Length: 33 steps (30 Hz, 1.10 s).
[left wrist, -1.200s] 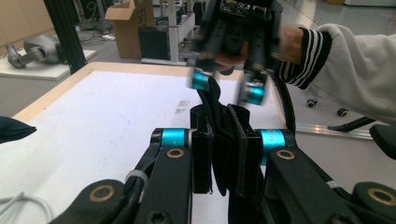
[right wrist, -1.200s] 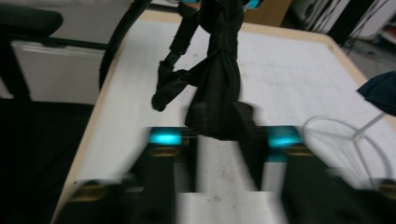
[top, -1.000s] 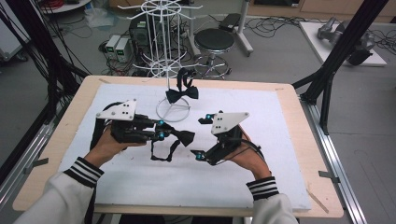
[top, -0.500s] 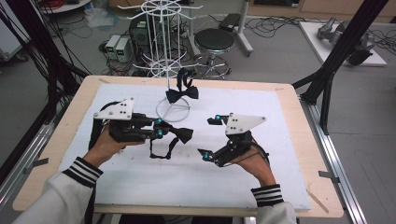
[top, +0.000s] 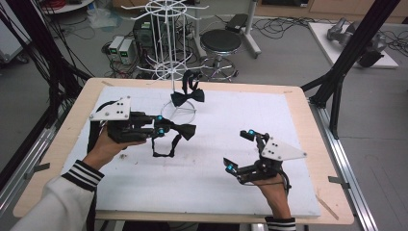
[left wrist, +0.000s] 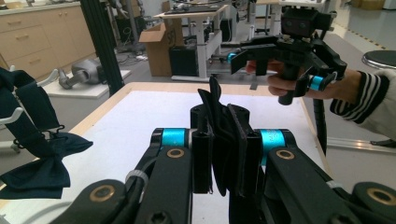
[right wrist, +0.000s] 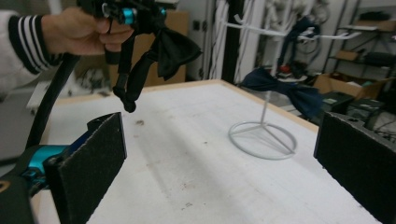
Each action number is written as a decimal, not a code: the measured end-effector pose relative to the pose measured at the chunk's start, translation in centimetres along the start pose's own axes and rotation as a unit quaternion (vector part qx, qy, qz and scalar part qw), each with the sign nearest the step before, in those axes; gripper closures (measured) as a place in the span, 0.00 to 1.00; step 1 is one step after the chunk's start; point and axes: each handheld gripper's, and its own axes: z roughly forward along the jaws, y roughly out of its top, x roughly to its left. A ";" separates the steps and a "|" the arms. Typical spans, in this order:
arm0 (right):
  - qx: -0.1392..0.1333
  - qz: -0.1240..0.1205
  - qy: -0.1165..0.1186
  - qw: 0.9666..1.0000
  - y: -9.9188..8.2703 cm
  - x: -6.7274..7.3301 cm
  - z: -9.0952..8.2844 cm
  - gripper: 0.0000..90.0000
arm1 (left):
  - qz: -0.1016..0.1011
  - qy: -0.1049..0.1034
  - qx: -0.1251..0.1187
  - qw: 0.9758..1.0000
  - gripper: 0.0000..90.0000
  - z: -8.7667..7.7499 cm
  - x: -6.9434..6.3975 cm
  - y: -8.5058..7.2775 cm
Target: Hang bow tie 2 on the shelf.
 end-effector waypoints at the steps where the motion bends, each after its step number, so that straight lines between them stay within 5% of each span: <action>1: -0.007 0.002 -0.010 1.000 -0.3 0.0 -0.4 0.02 | 0.001 0.001 0.001 1.000 0.89 0.0 0.1 0.1; 8: -0.033 0.033 -0.090 0.995 -2.8 -0.7 -2.4 0.02 | 0.013 0.020 0.000 1.000 0.89 0.2 0.2 0.6; 12: -0.018 0.025 -0.125 0.992 -3.3 -1.1 -3.0 0.02 | 0.014 0.035 -0.009 0.999 0.89 0.3 0.6 0.9; 25: -0.025 0.055 -0.173 0.983 -6.1 -1.7 -4.3 0.02 | 0.022 0.077 -0.033 0.996 0.89 0.6 1.8 1.7; 33: -0.038 0.037 -0.184 0.981 -7.0 -1.7 -4.3 0.02 | 0.023 0.101 -0.047 0.993 0.89 0.7 2.8 2.4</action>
